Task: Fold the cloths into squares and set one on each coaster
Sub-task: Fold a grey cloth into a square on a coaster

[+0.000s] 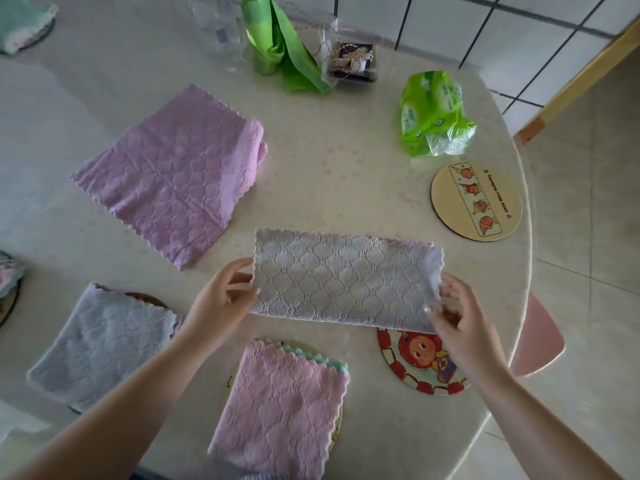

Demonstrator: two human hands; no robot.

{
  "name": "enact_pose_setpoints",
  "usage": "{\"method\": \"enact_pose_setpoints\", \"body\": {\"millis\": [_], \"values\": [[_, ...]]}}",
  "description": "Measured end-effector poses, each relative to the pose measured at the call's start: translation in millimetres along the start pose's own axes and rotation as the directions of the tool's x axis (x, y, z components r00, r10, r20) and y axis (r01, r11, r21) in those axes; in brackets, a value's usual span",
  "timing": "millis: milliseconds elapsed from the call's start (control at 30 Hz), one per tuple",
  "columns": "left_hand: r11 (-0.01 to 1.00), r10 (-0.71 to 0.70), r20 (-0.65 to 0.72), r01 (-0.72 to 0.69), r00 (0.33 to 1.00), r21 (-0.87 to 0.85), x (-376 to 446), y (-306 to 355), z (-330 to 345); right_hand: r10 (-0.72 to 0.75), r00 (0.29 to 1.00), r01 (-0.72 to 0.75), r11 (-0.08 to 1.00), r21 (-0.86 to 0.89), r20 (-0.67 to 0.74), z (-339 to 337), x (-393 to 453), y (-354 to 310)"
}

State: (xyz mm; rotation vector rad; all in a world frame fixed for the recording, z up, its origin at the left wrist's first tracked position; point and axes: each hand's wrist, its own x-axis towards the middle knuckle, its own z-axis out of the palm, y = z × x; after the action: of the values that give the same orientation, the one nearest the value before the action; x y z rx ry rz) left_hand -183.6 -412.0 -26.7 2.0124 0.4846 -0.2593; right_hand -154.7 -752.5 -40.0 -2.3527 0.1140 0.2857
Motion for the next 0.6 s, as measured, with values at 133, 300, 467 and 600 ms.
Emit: {"method": "enact_pose_setpoints", "body": {"millis": [133, 300, 467, 600], "values": [[0.964, 0.159, 0.027, -0.161, 0.987, 0.213, -4, -3, 7, -0.037, 0.999, 0.037, 0.999, -0.016, -0.032, 7, 0, -2], [0.905, 0.205, 0.021, -0.197, 0.979, 0.376, -1, -9, 12, -0.095, 0.995, 0.091, 0.992, -0.087, -0.039, 5, 8, -10], [0.873, 0.17, 0.026, -0.163, 0.985, 0.46, -1, -10, 13, -0.078, 0.997, 0.079, 0.991, -0.11, 0.018, 4, 9, -6], [0.746, 0.372, -0.028, -0.281, 0.928, 0.603, -4, 1, 22, -0.102, 0.99, 0.073, 0.961, -0.265, -0.096, 7, 8, -15]]}}
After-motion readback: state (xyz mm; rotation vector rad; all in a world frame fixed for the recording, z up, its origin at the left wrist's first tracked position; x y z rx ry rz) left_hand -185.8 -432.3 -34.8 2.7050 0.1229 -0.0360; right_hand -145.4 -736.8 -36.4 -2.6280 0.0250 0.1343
